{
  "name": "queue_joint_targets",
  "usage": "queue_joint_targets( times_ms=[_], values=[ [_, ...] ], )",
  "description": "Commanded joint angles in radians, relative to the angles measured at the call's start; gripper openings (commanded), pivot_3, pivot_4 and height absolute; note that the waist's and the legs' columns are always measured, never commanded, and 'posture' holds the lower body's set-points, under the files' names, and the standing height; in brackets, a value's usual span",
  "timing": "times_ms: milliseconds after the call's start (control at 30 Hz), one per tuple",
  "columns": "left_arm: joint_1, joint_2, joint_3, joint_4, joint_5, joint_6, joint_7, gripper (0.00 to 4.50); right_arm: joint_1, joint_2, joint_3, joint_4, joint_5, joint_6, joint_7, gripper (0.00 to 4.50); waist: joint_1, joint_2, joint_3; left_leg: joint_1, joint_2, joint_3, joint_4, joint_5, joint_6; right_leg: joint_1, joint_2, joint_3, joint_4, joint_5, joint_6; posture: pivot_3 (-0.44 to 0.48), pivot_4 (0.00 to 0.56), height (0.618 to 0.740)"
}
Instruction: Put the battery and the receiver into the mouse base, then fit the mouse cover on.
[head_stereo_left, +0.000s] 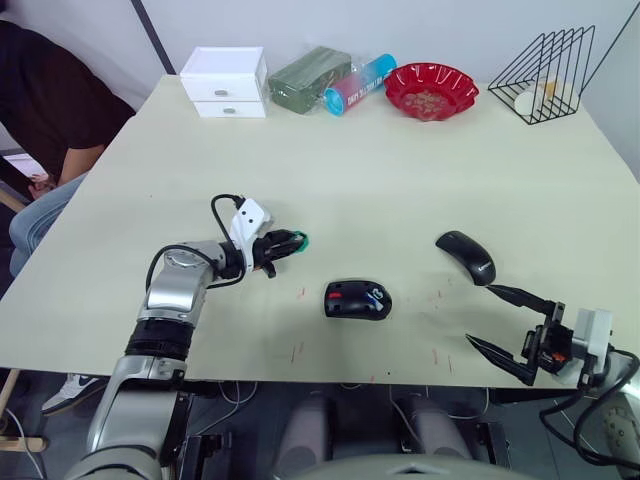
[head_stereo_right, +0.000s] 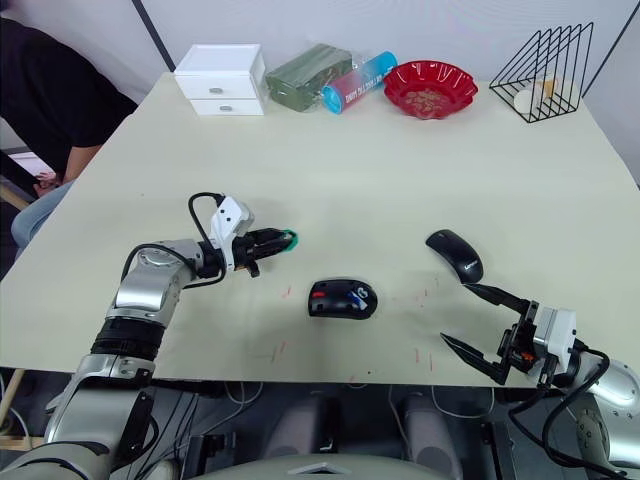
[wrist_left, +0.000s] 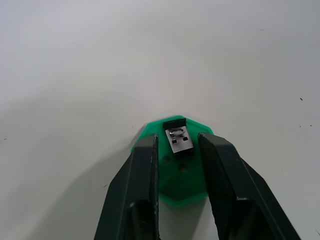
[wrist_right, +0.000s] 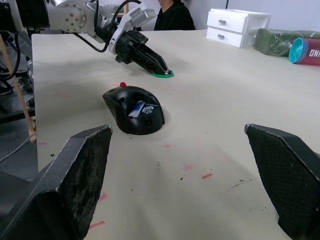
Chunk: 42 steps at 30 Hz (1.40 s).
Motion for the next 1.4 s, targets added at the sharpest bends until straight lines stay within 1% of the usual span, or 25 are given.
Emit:
queue_joint_targets(
  times_ms=[33, 300, 367, 433, 467, 1067, 1233, 1400],
  values=[
    [0.02, -0.003, -0.006, -0.012, 0.003, 0.017, 0.002, 1.37, 0.001, -0.005, -0.007, -0.022, 0.009, -0.019, -0.002, 4.5, 0.0, 0.0, 0.0, 0.0, 0.0, 0.0, 0.0, 0.0, 0.0, 0.0, 0.0, 0.0, 0.0, 0.0, 0.0, 0.0, 0.15, 0.74],
    [0.023, -0.003, -0.007, -0.013, 0.003, 0.017, -0.001, 1.37, -0.002, -0.003, -0.003, -0.023, 0.011, -0.017, -0.002, 4.5, 0.0, 0.0, 0.0, 0.0, 0.0, 0.0, 0.0, 0.0, 0.0, 0.0, 0.0, 0.0, 0.0, 0.0, 0.0, 0.0, 0.15, 0.74],
    [0.024, 0.0, -0.007, -0.01, 0.005, 0.014, -0.002, 0.84, -0.004, -0.004, -0.005, -0.023, 0.015, -0.017, 0.0, 4.5, 0.0, 0.0, 0.0, 0.0, 0.0, 0.0, 0.0, 0.0, 0.0, 0.0, 0.0, 0.0, 0.0, 0.0, 0.0, 0.0, 0.15, 0.74],
    [0.026, 0.003, -0.008, -0.008, 0.009, 0.013, -0.001, 0.21, -0.003, -0.005, -0.006, -0.023, 0.019, -0.017, 0.001, 4.5, 0.0, 0.0, 0.0, 0.0, 0.0, 0.0, 0.0, 0.0, 0.0, 0.0, 0.0, 0.0, 0.0, 0.0, 0.0, 0.0, 0.15, 0.74],
    [0.026, 0.003, -0.009, -0.008, 0.01, 0.013, -0.001, 0.04, -0.003, -0.005, -0.006, -0.022, 0.019, -0.019, 0.002, 4.5, 0.0, 0.0, 0.0, 0.0, 0.0, 0.0, 0.0, 0.0, 0.0, 0.0, 0.0, 0.0, 0.0, 0.0, 0.0, 0.0, 0.15, 0.74],
    [0.017, 0.021, -0.01, -0.016, 0.02, -0.002, -0.007, 0.05, -0.018, -0.001, -0.006, -0.022, 0.033, -0.024, 0.014, 4.5, 0.0, 0.0, 0.0, 0.0, 0.0, 0.0, 0.0, 0.0, 0.0, 0.0, 0.0, 0.0, 0.0, 0.0, 0.0, 0.0, 0.15, 0.74],
    [0.01, 0.036, -0.006, -0.016, 0.02, -0.005, -0.02, 0.05, -0.022, 0.003, -0.005, -0.026, 0.038, -0.025, 0.012, 4.5, -0.001, 0.0, 0.0, 0.0, 0.0, 0.0, 0.0, 0.0, 0.0, 0.0, 0.0, 0.0, 0.0, 0.0, 0.0, 0.0, 0.15, 0.74],
    [0.004, 0.079, 0.006, -0.034, 0.011, -0.008, -0.061, 0.05, -0.014, 0.019, -0.007, -0.035, 0.052, -0.035, 0.005, 4.5, -0.001, 0.0, 0.0, 0.0, 0.0, 0.0, 0.0, 0.0, 0.0, 0.0, 0.0, 0.0, 0.0, 0.0, 0.0, 0.0, 0.15, 0.74]
  ],
)
